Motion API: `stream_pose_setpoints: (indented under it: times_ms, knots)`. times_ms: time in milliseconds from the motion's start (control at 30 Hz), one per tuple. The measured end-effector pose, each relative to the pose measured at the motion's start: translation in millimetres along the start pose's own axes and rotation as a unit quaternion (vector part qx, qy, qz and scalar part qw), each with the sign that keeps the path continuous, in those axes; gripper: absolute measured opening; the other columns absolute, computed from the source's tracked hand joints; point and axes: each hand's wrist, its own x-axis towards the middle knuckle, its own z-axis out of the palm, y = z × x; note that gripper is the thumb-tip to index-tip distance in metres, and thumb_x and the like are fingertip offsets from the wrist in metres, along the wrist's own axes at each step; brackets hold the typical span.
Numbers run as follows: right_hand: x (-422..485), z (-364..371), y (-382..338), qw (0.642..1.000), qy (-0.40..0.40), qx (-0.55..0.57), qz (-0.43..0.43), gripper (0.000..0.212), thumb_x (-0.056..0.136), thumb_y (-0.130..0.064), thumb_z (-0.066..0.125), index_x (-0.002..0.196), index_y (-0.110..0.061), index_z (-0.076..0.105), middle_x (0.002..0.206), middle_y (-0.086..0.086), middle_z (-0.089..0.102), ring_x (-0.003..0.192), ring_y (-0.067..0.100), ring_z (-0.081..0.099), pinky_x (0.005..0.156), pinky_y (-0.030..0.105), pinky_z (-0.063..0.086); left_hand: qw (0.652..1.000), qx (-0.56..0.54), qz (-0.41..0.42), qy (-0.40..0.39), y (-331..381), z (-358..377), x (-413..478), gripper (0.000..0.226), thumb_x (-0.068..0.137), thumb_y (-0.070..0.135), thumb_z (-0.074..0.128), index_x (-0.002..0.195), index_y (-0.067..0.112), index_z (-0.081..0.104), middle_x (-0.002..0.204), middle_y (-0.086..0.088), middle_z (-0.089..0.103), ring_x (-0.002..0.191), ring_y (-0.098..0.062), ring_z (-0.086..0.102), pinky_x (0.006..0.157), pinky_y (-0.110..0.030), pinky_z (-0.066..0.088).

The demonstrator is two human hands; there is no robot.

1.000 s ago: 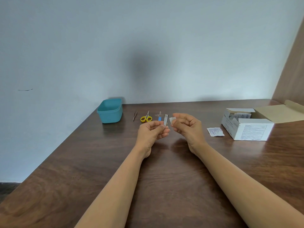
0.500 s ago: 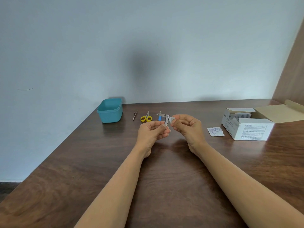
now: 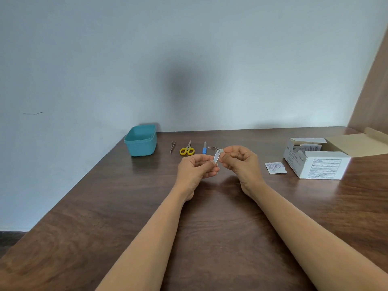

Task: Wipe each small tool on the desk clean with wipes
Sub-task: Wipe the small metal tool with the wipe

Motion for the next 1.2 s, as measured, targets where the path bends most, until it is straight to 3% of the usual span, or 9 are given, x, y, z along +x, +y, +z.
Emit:
stream_pose_setpoints:
  times_ms: [333,600,700,800,1000,1200]
  knots:
    - [0.2,-0.8,1.1,0.997,-0.060,-0.034,0.017,0.018,0.082,0.001,0.068,0.079,-0.012,0.056,0.061,-0.001,0.067,0.059,0.008,0.063,0.058,0.019,0.048,0.999,0.019,0.039,0.010,-2.4,-0.6,0.3,0.013,0.086,-0.003,0.066,0.098,-0.005,0.068,0.077,-0.018,0.071,0.063,-0.016,0.069,0.063,-0.023,0.057]
    - [3.6,-3.8,0.9,0.998,0.001,0.054,0.022,0.028,0.079,0.004,0.070,0.075,-0.014,0.049,0.056,0.002,0.064,0.049,0.009,0.055,0.056,0.021,0.047,0.997,0.059,0.045,-0.021,-1.4,1.9,-1.6,0.016,0.085,-0.002,0.068,0.100,-0.006,0.068,0.078,-0.018,0.071,0.066,-0.017,0.069,0.064,-0.023,0.058]
    - [4.0,-3.2,4.1,0.999,-0.037,0.011,0.018,0.031,0.078,0.004,0.071,0.074,-0.014,0.046,0.061,0.007,0.061,0.056,0.012,0.062,0.056,0.021,0.047,0.998,0.044,0.050,-0.004,-2.2,-0.6,-1.0,0.015,0.084,-0.004,0.067,0.099,-0.008,0.067,0.073,-0.017,0.070,0.062,-0.015,0.068,0.062,-0.022,0.057]
    - [4.2,-2.8,5.9,0.998,-0.060,-0.032,0.008,0.034,0.078,0.004,0.072,0.072,-0.014,0.043,0.064,0.012,0.054,0.061,0.017,0.056,0.054,0.020,0.046,0.997,0.047,0.053,0.002,-2.8,-2.2,-1.6,0.016,0.085,-0.003,0.067,0.100,-0.007,0.067,0.074,-0.016,0.070,0.062,-0.015,0.068,0.062,-0.022,0.057]
    - [4.5,-2.5,5.1,0.999,-0.033,-0.011,0.002,0.037,0.077,0.006,0.072,0.070,-0.015,0.042,0.049,-0.004,0.053,0.047,0.007,0.045,0.050,0.016,0.039,0.998,0.043,0.055,-0.007,-2.5,-1.6,-1.1,0.016,0.085,-0.003,0.066,0.100,-0.009,0.066,0.076,-0.017,0.070,0.064,-0.015,0.068,0.063,-0.022,0.057]
    - [5.3,-3.7,3.2,1.000,0.011,0.022,0.003,0.037,0.078,0.001,0.072,0.068,-0.017,0.041,0.053,-0.006,0.062,0.047,0.004,0.051,0.054,0.020,0.039,0.997,0.057,0.051,-0.033,-1.1,0.3,-1.9,0.017,0.085,-0.002,0.068,0.100,-0.009,0.067,0.079,-0.020,0.071,0.065,-0.015,0.069,0.063,-0.023,0.058]
